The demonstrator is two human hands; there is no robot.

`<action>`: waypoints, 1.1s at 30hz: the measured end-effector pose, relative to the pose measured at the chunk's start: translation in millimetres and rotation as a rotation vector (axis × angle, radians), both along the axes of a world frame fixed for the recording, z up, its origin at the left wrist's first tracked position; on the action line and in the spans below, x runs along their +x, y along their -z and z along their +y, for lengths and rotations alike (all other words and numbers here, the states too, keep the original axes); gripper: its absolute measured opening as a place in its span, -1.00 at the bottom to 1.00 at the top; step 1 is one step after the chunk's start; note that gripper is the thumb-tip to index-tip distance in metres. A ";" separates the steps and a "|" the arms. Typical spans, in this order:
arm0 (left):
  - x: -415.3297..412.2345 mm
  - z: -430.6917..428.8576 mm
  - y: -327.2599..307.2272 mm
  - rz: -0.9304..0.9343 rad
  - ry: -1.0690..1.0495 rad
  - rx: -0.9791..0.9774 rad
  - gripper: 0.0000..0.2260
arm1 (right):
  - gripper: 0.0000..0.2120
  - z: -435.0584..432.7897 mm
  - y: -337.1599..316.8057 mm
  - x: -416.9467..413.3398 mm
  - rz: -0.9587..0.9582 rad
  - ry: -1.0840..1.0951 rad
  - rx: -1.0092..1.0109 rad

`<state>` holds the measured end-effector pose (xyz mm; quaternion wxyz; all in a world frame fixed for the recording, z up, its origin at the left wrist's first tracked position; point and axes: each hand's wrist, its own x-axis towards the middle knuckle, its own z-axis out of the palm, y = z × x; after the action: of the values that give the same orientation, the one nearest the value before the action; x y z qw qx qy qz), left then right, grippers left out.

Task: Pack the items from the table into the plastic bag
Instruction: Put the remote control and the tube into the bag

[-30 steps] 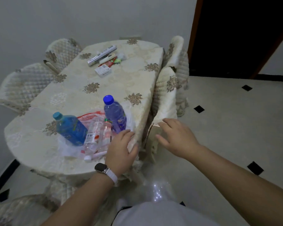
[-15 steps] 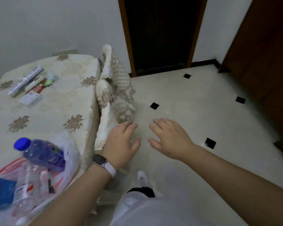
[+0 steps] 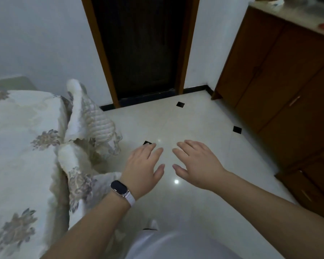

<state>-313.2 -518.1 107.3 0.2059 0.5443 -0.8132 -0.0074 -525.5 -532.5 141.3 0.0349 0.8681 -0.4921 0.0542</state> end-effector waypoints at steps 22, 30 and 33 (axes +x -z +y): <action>-26.3 -336.1 -9.8 -0.173 0.074 0.089 -0.58 | -0.49 -329.7 23.6 -45.1 -0.105 -0.006 0.080; -37.5 -449.7 -48.0 -0.272 -0.102 0.061 -0.56 | -0.44 -478.5 -10.2 -51.3 -0.087 -0.153 0.115; -18.1 -470.7 -50.7 -0.285 -0.183 0.067 -0.55 | -0.42 -516.9 -20.3 -30.4 -0.068 -0.187 0.151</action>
<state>-331.3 -988.9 158.1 0.0699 0.6182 -0.7805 0.0614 -555.9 -1049.5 161.6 -0.0526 0.9080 -0.4128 0.0496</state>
